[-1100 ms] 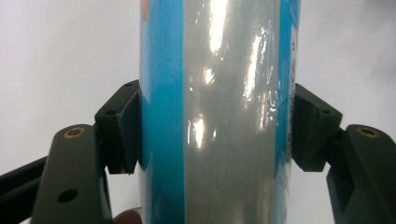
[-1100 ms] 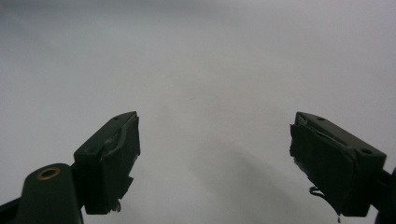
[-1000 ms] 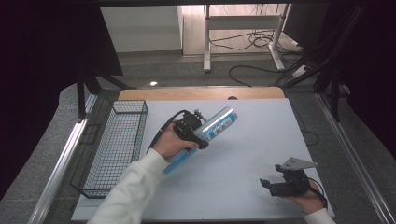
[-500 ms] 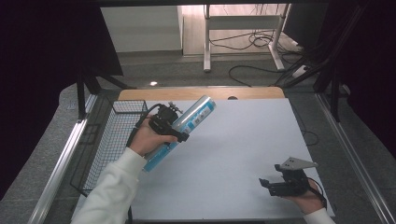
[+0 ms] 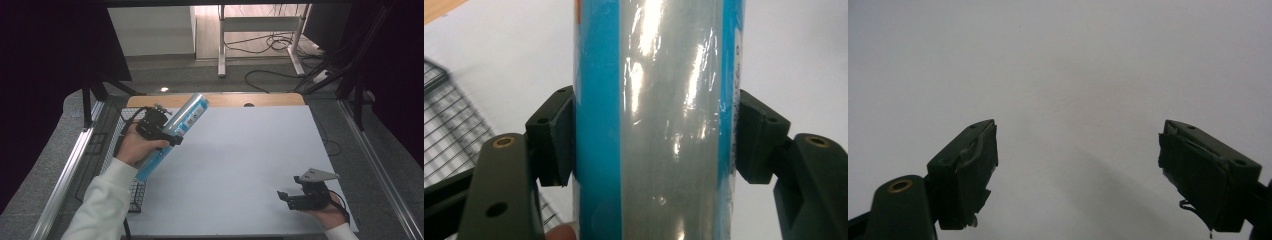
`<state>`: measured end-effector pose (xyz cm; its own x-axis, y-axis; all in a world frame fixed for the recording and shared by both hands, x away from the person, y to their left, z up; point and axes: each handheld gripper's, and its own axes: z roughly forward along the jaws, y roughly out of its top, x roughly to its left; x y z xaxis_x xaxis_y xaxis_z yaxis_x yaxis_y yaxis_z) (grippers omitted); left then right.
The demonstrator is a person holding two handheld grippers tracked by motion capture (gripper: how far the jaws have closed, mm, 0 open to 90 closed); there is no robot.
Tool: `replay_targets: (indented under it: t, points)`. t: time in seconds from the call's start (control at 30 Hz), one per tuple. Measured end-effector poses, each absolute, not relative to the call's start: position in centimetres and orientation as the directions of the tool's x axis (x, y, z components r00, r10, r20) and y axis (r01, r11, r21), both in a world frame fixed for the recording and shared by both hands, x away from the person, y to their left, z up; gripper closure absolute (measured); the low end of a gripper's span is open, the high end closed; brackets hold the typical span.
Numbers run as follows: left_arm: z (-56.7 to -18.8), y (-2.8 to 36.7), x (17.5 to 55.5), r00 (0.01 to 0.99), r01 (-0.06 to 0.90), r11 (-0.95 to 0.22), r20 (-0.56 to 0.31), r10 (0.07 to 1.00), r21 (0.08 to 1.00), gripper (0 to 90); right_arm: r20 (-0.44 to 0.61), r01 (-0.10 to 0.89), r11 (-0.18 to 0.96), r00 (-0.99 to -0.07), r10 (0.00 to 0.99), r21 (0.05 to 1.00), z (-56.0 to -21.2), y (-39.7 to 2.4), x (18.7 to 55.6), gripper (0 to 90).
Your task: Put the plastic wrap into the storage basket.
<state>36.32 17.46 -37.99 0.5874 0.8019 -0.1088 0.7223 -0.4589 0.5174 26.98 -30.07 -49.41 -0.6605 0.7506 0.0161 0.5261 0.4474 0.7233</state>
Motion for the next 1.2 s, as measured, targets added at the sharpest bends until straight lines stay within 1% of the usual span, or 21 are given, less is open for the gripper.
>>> replay_targets:
  t: [0.3, 0.43, 0.57, 0.63, 1.2]
  points:
    - [-38.4, 20.9, 35.6, 0.525, 0.76, -0.41, -0.103, 0.845, 0.503, 31.6, 0.016, 0.524, 0.445, -0.661, 0.751, 0.726, -49.3, -30.1, 27.0, 16.4]
    - [-38.6, 21.9, 35.4, 0.516, 0.765, -0.397, -0.114, 0.849, 0.507, 31.7, 0.018, 0.524, 0.444, -0.661, 0.751, 0.727, -49.2, -30.0, 26.9, 16.4]
    - [-38.9, 23.1, 35.4, 0.481, 0.782, -0.376, -0.099, 0.871, 0.497, 31.7, 0.016, 0.525, 0.445, -0.659, 0.752, 0.725, -49.3, -30.0, 27.0, 16.4]
    - [-39.3, 24.0, 35.5, 0.459, 0.795, -0.351, -0.113, 0.881, 0.494, 31.7, 0.018, 0.529, 0.442, -0.656, 0.754, 0.724, -49.3, -30.0, 27.0, 16.4]
    - [-40.5, 27.0, 35.6, 0.358, 0.842, -0.266, -0.118, 0.926, 0.47, 31.7, 0.015, 0.527, 0.447, -0.658, 0.753, 0.723, -49.3, -30.0, 27.0, 16.4]
